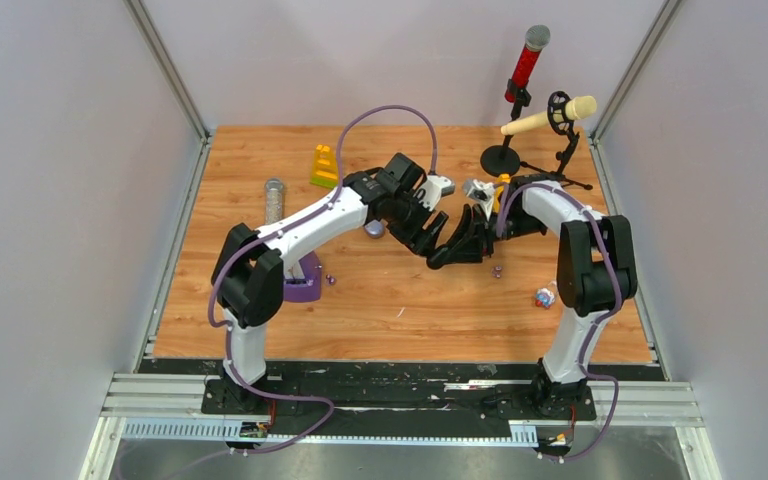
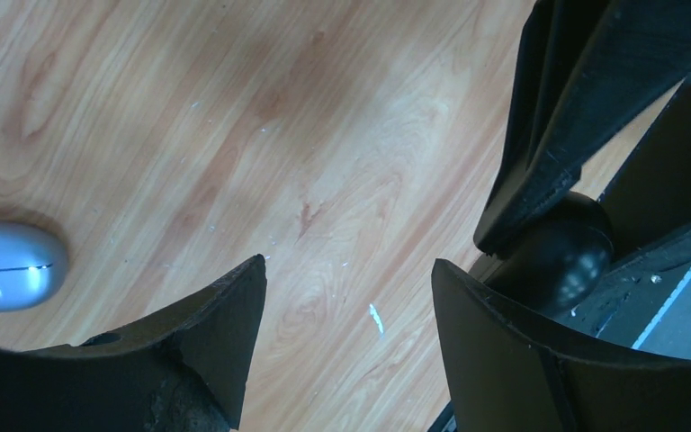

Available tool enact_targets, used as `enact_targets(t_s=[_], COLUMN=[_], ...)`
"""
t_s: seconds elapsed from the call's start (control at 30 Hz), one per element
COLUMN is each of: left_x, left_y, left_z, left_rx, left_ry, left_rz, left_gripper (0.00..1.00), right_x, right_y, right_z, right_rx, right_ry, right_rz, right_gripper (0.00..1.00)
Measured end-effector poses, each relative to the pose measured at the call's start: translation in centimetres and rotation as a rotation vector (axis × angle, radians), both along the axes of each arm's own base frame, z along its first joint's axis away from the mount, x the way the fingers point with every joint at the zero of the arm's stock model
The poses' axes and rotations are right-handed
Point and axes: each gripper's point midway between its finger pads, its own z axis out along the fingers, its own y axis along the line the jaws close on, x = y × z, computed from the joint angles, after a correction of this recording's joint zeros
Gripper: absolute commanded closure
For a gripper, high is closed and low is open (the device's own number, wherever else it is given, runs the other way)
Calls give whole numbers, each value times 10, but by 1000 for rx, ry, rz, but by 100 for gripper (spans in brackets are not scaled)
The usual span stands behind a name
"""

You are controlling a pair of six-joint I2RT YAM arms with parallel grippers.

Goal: Insert the wireless bluetooth earbuds into the charging case
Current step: Close the charging case, then place the charging case at the center of the board.

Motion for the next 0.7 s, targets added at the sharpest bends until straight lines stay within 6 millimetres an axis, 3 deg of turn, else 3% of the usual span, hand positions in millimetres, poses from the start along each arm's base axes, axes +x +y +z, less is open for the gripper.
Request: enact_targets(t_s=[0.17, 0.3, 0.7], left_x=[5, 16, 89], left_y=[6, 17, 115], left_z=[-1, 2, 51], left_rx=[16, 35, 24], left_ry=[-23, -56, -199], left_rz=[14, 60, 369], left_gripper=[21, 18, 14], right_x=[7, 17, 85], right_y=[0, -2, -6], right_z=[-11, -27, -82], right_rx=[-22, -85, -367], right_ry=[52, 96, 274], right_rz=[-5, -21, -208], right_gripper=[84, 82, 78])
